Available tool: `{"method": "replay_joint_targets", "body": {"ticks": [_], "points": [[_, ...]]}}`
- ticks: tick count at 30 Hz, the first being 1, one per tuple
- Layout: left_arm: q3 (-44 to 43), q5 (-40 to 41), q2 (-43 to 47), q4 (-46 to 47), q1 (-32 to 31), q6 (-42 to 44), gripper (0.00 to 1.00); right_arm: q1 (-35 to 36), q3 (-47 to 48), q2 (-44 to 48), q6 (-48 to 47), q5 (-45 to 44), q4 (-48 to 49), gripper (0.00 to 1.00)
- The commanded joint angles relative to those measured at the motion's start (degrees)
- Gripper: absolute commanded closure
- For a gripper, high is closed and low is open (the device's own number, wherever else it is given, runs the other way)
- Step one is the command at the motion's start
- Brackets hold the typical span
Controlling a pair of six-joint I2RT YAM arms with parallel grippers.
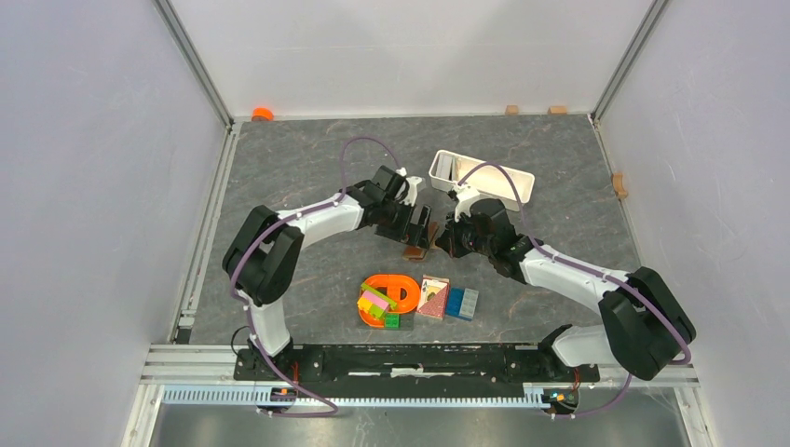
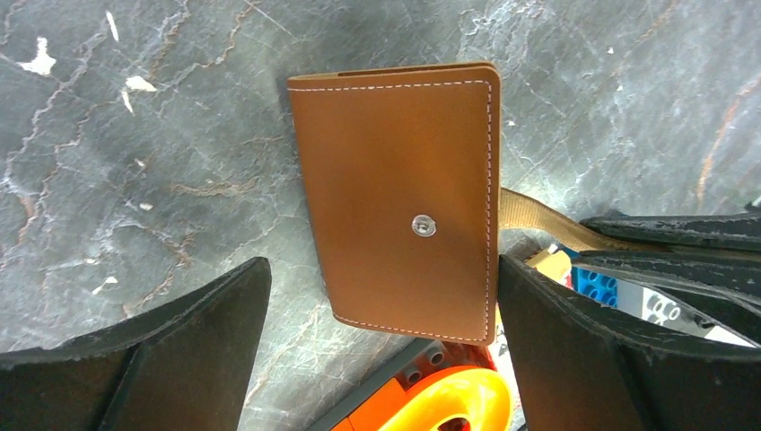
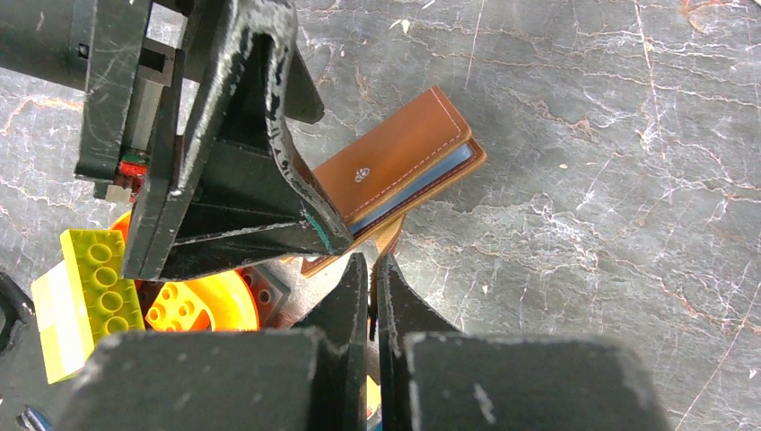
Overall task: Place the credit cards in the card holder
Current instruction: Open the card holder at the center of the board.
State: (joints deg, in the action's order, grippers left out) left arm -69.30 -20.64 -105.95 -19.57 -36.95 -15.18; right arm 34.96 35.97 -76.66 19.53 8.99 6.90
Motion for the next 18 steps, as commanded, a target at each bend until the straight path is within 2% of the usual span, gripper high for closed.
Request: {"method": "replay_joint_targets", "body": {"ticks": [1,7,18], "points": [[-3.32,8.09,1.83,-3.07,-1.20,4.37,0.01,-0.25,0.89,1.25,0.11,0.46,2.31,1.00],[-2.99,11.43,2.84,-3.22,-1.20,4.55,0.03,-0.46,0.78,1.95,-0.24,0.26,1.72,1.00],[-3.12,10.60,3.10,-3.11,-1.20,4.99,0.01,-0.68,0.52,1.80,-0.62,0.72,1.32,1.00]]}}
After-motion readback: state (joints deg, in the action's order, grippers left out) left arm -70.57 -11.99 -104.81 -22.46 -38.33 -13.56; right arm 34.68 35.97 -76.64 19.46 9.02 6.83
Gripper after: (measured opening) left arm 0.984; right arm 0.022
